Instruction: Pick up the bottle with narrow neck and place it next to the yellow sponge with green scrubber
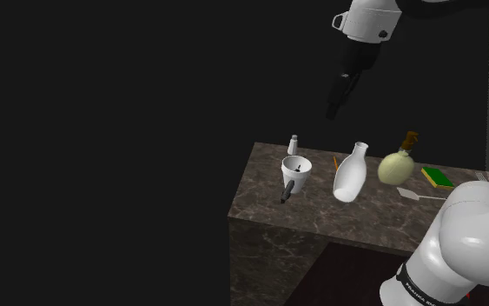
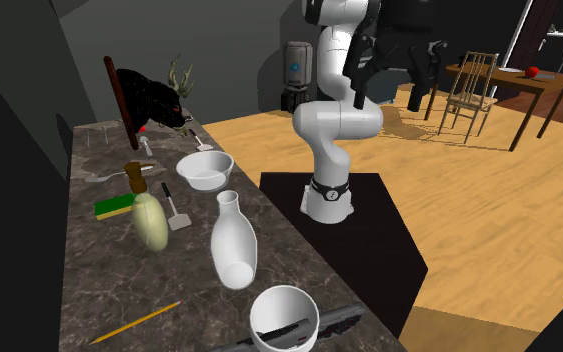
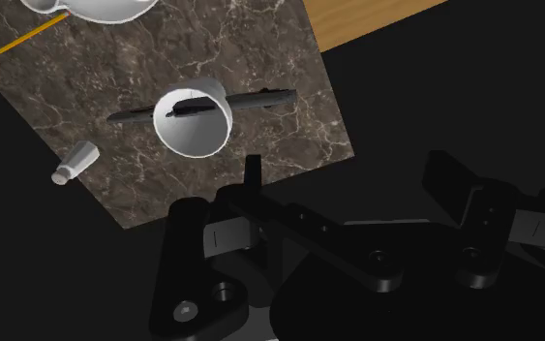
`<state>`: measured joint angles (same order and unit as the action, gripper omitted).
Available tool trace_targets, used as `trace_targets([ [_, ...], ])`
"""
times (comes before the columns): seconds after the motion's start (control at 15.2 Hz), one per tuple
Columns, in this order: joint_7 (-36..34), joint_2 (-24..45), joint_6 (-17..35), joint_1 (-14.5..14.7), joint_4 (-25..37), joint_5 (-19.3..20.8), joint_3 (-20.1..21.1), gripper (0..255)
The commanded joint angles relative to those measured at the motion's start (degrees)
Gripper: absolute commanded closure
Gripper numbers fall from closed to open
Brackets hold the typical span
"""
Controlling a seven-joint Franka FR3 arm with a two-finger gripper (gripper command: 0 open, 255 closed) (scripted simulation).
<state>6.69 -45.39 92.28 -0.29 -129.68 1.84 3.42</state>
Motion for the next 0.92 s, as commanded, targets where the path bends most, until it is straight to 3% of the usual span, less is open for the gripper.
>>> trace_targets([
  [0.0,0.00,0.00,0.00,0.00,0.00,0.00,0.00,0],
  [0.86,16.70,-2.47,10.00,-4.59,-13.50,8.31,-17.00,0],
])
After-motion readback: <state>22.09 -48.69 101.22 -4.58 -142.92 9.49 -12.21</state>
